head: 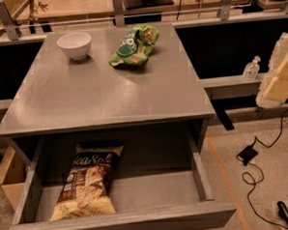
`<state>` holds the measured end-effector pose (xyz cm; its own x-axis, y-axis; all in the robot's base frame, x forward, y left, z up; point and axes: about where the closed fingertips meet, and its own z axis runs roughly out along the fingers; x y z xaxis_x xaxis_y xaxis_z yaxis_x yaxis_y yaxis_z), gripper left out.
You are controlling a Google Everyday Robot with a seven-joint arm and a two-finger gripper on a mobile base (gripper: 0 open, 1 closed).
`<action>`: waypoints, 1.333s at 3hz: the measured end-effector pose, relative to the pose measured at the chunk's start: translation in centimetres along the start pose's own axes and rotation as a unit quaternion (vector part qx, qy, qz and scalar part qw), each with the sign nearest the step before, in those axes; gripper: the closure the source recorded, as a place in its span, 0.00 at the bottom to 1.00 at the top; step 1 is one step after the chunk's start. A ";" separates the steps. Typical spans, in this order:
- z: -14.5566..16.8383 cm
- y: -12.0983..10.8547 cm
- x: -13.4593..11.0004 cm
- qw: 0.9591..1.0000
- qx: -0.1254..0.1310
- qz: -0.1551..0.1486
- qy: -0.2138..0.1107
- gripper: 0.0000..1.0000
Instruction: Pick brown chip bag from top drawer and place on counter
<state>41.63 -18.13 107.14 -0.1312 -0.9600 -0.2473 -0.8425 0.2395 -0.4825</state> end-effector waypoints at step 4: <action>4.0 5.8 -1.1 0.999 -0.042 0.030 -0.005 0.00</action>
Offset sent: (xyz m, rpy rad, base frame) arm -0.0764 0.0638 -0.0838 -0.0119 0.1233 -0.1154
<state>39.01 -15.13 101.27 -0.1790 -0.9425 -0.2821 -0.8743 0.2839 -0.3938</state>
